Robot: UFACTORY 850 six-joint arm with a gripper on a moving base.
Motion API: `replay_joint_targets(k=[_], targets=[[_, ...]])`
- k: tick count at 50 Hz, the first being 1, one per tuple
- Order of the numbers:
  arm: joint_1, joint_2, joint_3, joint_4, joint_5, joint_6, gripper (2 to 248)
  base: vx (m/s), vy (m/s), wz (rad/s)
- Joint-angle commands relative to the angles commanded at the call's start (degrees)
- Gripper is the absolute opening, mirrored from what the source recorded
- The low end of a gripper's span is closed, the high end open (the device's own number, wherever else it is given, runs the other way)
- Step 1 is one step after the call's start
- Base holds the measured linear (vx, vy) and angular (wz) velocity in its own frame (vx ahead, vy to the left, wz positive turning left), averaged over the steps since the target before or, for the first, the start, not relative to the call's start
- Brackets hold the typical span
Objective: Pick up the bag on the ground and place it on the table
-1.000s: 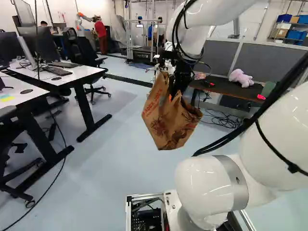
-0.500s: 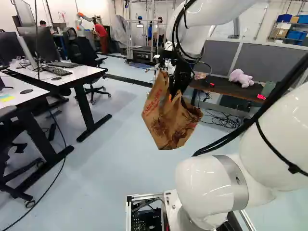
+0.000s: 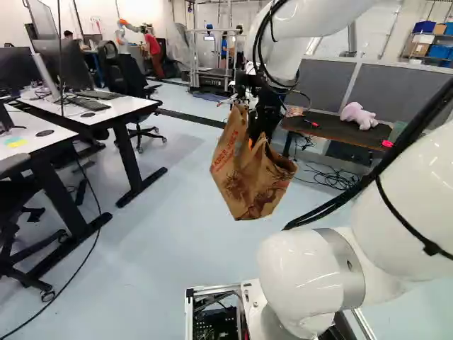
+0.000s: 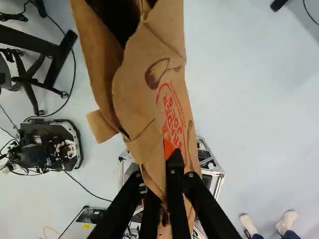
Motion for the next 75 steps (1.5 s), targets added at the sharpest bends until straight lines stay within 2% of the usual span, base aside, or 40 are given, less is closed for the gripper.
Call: replay_joint_targets(k=[47, 75], targets=[[0.0, 0.0, 0.0, 0.0, 0.0, 0.0, 21, 0.001, -0.012, -0.057], [0.0, 0.0, 0.0, 0.0, 0.0, 0.0, 21, 0.002, -0.048, -0.228]])
